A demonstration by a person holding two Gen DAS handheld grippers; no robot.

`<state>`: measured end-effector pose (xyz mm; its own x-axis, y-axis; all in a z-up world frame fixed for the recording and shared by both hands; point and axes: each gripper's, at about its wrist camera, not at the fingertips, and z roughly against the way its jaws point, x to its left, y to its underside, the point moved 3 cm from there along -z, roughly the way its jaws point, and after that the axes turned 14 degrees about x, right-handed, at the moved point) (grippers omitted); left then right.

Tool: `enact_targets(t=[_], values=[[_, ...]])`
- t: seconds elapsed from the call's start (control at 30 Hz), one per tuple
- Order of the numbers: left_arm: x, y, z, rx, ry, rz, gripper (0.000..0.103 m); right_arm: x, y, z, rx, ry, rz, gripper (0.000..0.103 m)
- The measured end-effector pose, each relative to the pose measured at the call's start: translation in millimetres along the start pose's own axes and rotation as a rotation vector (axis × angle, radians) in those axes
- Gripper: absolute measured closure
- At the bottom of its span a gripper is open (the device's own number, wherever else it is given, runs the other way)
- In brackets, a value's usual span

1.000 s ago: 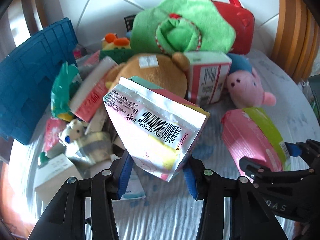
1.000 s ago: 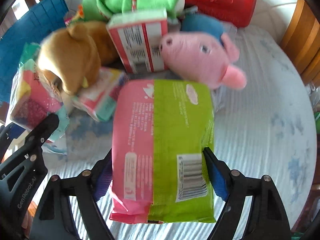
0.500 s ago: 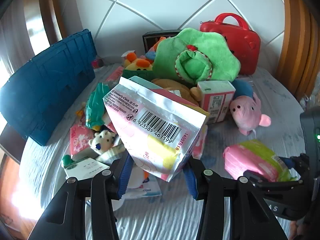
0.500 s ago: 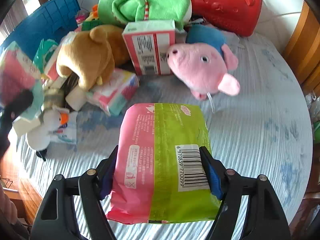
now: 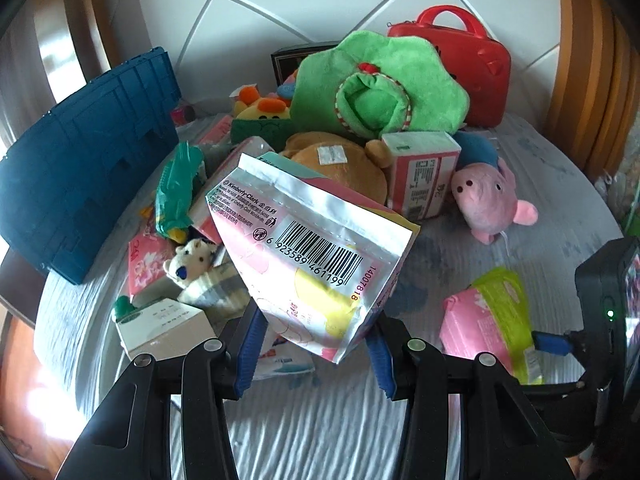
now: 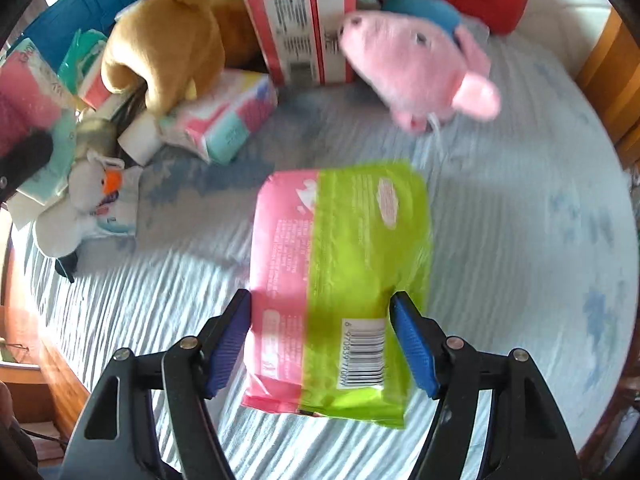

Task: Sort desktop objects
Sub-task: 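Lift the wipes pouch with the left tool while the right tool lifts the pink-green pack, then carry the wipes pouch with the left tool while the right tool carries the pink-green pack to the bin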

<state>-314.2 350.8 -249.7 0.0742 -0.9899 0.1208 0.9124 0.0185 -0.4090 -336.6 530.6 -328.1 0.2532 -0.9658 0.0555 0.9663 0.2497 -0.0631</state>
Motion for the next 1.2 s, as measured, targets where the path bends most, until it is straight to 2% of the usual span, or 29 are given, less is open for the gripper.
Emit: enact_targets(t=[0.2,0.37,0.43,0.47,0.53,0.6,0.77,1.0,1.2], values=[[-15.1,10.0,-41.8,0.076,0.037,-0.035,0.057,-1.3,-8.2,-13.7,0.013,0.042,-0.031,0.003],[-31.8,21.0,-79.9,0.138,0.05,-0.065,0.057,1.1,-12.5,-34.9,0.031,0.038,-0.04,0.0],[-32.7,25.7,-91.6,0.155,0.045,-0.063,0.057,6.8,-12.2,-38.1,0.012,0.085,-0.012,0.0],[-31.5,27.0,-94.6,0.159,0.046,-0.055,0.057,8.2,-11.8,-37.2,0.005,0.092,-0.007,0.001],[-32.4,28.2,-93.7,0.152,0.025,-0.067,0.057,8.0,-10.8,-32.2,-0.003,0.073,-0.014,0.014],[-32.7,27.6,-87.2,0.14,0.016,-0.073,0.057,6.9,-10.7,-21.9,-0.017,0.05,-0.029,0.021],[-27.6,15.7,-50.2,0.062,0.015,-0.054,0.057,7.7,-10.6,14.7,-0.082,0.035,-0.038,0.025],[-13.6,1.8,9.4,-0.061,0.011,-0.01,0.057,26.9,-13.6,100.8,-0.268,0.044,0.017,0.025],[31.4,-3.9,68.0,-0.175,-0.025,0.057,0.057,76.5,-17.8,170.8,-0.429,0.017,0.125,0.025]])
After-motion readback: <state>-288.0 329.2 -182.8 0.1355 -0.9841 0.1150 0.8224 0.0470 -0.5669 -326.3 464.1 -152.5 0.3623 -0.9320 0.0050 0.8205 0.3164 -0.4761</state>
